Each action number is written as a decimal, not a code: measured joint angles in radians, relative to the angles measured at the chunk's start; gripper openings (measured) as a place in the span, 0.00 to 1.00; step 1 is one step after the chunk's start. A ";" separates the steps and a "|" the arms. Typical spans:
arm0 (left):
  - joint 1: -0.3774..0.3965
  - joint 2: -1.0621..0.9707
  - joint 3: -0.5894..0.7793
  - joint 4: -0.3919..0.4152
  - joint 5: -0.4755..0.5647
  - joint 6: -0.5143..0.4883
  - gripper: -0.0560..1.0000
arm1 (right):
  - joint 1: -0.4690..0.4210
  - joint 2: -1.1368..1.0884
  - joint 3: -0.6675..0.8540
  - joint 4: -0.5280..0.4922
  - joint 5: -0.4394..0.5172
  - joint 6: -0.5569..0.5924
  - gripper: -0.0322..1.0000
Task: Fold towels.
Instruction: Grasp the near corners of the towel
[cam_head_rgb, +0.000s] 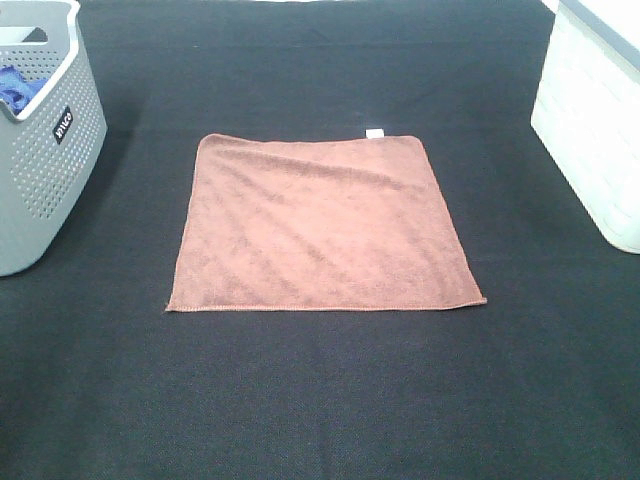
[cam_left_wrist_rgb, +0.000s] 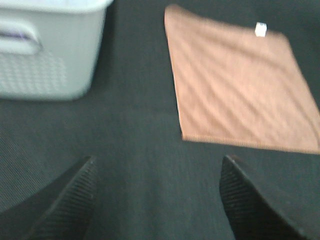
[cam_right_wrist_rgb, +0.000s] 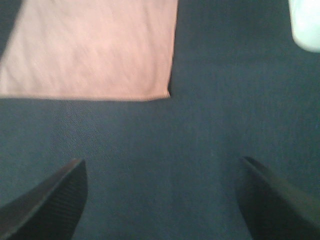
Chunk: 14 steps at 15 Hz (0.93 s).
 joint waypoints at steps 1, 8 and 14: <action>0.000 0.111 0.000 -0.053 -0.015 0.038 0.68 | 0.003 0.078 -0.019 0.004 -0.002 -0.029 0.77; 0.000 0.781 0.000 -0.781 -0.152 0.759 0.68 | 0.004 0.589 -0.223 0.060 -0.008 -0.088 0.77; 0.000 1.088 -0.005 -1.361 -0.062 1.381 0.68 | 0.004 0.878 -0.331 0.229 -0.010 -0.242 0.75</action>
